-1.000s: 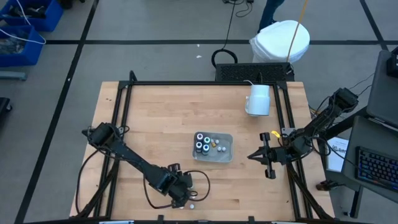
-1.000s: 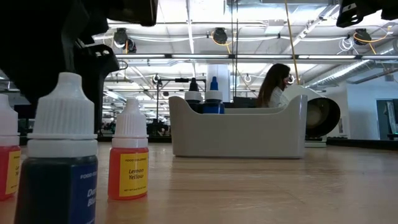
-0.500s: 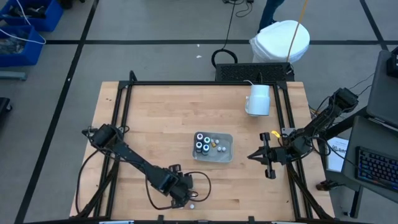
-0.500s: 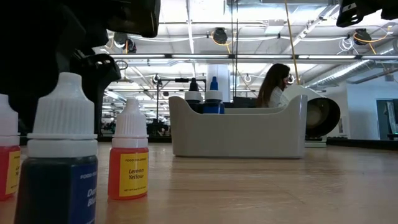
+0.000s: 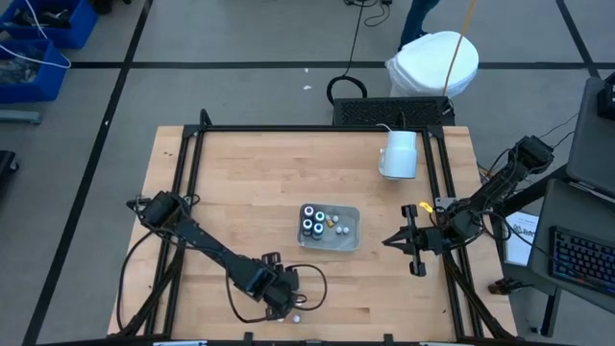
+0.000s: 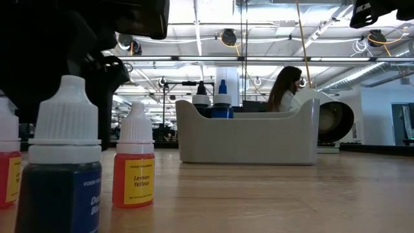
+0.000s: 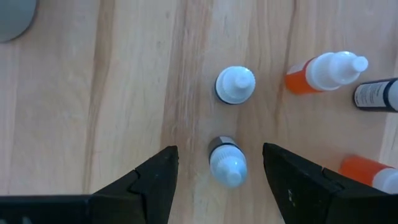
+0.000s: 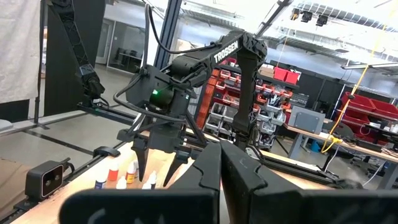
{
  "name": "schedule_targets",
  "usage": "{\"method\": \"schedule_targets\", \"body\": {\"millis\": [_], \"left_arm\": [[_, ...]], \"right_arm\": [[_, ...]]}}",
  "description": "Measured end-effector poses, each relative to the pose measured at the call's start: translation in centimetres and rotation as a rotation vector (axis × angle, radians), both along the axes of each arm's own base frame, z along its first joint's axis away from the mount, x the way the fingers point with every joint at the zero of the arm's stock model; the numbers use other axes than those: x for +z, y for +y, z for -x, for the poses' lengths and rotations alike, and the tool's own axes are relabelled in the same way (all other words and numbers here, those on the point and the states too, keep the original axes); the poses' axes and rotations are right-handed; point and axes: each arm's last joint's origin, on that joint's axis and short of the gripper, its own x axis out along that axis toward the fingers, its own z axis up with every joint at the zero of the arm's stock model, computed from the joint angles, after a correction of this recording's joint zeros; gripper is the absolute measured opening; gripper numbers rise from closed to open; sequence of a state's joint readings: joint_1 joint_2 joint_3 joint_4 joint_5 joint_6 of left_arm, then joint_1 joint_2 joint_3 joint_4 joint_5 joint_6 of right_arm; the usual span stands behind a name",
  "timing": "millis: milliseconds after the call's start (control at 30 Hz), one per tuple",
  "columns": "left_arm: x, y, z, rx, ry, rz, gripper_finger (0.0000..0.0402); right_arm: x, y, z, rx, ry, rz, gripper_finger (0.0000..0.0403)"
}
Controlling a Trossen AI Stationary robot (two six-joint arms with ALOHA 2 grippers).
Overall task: Pick & Place food coloring
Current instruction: Put the small black food coloring into the gray bin
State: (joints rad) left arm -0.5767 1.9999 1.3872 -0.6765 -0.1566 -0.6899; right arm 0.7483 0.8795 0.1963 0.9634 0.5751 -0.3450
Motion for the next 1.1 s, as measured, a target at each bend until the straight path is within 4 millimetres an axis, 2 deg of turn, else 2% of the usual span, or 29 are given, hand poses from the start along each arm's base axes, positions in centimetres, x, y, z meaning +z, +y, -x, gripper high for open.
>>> {"method": "schedule_targets", "body": {"millis": [367,833,967,1100], "left_arm": [[0.00,0.04,-0.02,0.001,0.000,0.000,0.0232],[0.00,0.10,-0.05,-0.005,0.004,0.001,0.0097],[0.08,0.06,0.05,-0.030,0.024,0.019,0.0076],[0.06,0.04,0.11,-0.059,0.034,0.019,0.0076]], "right_arm": [[0.00,0.00,0.00,0.000,0.000,0.000,0.0000],[0.00,0.00,0.00,-0.002,-0.001,0.008,0.0000],[0.00,0.00,0.00,-0.002,-0.001,0.008,0.0000],[0.00,0.00,-0.01,-0.002,-0.001,0.008,0.0000]]}}
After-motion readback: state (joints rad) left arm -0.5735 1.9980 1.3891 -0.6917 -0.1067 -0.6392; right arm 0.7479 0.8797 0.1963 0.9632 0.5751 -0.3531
